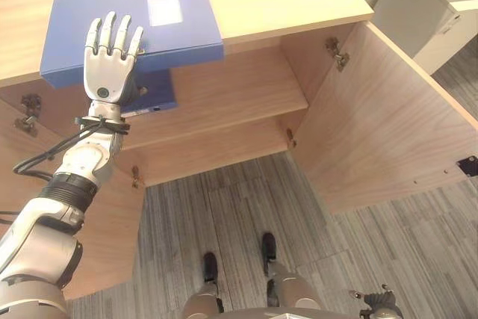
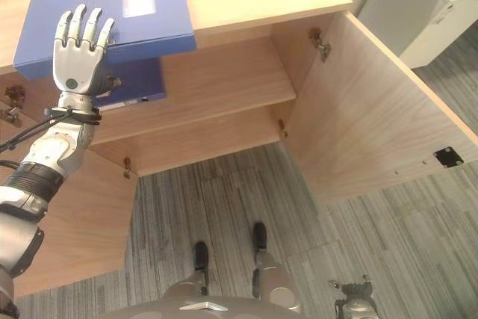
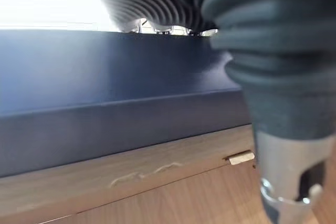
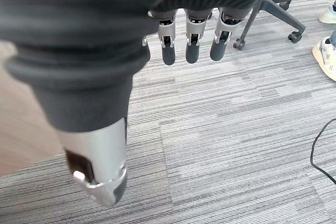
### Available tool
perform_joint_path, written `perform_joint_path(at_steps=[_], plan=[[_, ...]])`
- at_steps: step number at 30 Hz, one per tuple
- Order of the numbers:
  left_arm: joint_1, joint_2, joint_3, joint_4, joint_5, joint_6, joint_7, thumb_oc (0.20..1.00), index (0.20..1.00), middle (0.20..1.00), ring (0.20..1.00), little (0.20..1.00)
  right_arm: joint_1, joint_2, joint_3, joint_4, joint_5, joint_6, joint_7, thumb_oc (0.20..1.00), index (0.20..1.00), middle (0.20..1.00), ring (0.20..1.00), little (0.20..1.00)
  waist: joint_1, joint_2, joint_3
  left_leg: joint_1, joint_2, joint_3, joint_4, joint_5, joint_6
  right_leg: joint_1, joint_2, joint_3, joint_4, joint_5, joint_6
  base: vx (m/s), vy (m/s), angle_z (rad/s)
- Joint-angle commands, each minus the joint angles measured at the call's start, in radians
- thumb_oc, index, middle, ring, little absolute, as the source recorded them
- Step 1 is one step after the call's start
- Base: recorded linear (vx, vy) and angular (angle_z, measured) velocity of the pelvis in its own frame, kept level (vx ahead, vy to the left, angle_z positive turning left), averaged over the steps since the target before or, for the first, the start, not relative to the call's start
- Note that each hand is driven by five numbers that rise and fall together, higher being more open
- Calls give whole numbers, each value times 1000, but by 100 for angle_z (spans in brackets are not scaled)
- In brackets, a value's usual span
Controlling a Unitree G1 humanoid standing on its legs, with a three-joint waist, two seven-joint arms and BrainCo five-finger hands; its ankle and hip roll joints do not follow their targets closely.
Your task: Put the empty folder in the office cabinet
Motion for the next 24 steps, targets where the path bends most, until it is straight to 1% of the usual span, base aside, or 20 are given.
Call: perform_joint_path(at_steps=[1, 7, 13, 14, 15, 16, 20, 24], plan=[[-138, 56, -11, 72, -29, 18, 21, 1000, 1000, 1000, 1000, 1000, -31, -54, 21, 26, 13, -10, -37, 1000, 1000, 1000, 1000, 1000, -14, -8, -4, -23, -7, 12, -6, -120, -17, 15, -32, 4, -5, -92, 86, 0, 0, 0], [-165, 46, -32, 89, -34, 15, 20, 1000, 1000, 1000, 1000, 1000, -33, -55, 16, 26, 25, -13, -37, 1000, 1000, 1000, 1000, 1000, -17, -9, -1, -29, -8, 12, -6, -117, -17, 7, -33, 3, -5, -88, 86, 0, 0, 0], [-236, 39, -89, 131, -53, 2, 12, 1000, 1000, 1000, 1000, 1000, -36, -63, -6, 13, 69, -26, -47, 1000, 1000, 1000, 1000, 1000, -30, -17, 6, -52, -4, 15, -6, -108, -19, -15, -35, 5, -5, -78, 89, 0, 0, 0], [-246, 41, -96, 137, -55, -1, 11, 799, 799, 799, 799, 799, -35, -65, -11, 11, 75, -27, -48, 1000, 1000, 1000, 1000, 1000, -32, -18, 6, -54, -4, 16, -6, -107, -19, -16, -36, 4, -5, -77, 90, 0, 0, 0], [-250, 40, -99, 139, -56, -2, 11, 765, 765, 765, 765, 765, -35, -64, -12, 11, 75, -27, -48, 1000, 1000, 1000, 1000, 1000, -31, -19, 6, -55, -4, 16, -6, -106, -19, -17, -36, 4, -5, -77, 90, 0, 0, 0], [-267, 46, -114, 148, -61, -5, 9, 200, 200, 200, 200, 200, -37, -69, -24, 6, 97, -35, -51, 1000, 1000, 1000, 1000, 1000, -36, -19, 7, -59, -5, 18, -6, -105, -20, -20, -37, 4, -5, -74, 92, 0, 0, 0], [-302, 51, -141, 160, -80, -11, 5, 200, 200, 200, 200, 200, -31, -71, -55, 0, 138, -44, -57, 1000, 1000, 1000, 1000, 1000, -41, -22, 9, -67, -6, 20, -6, -104, -20, -29, -40, 4, -5, -69, 97, -32, 16, 0], [-285, 49, -121, 139, -102, -18, 4, 200, 200, 200, 200, 200, -25, -63, -82, -12, 177, -52, -56, 1000, 1000, 1000, 1000, 1000, -41, -26, 11, -59, -9, 26, -6, -107, -18, -23, -44, 6, -5, -69, 100, -9, 4, 0]])
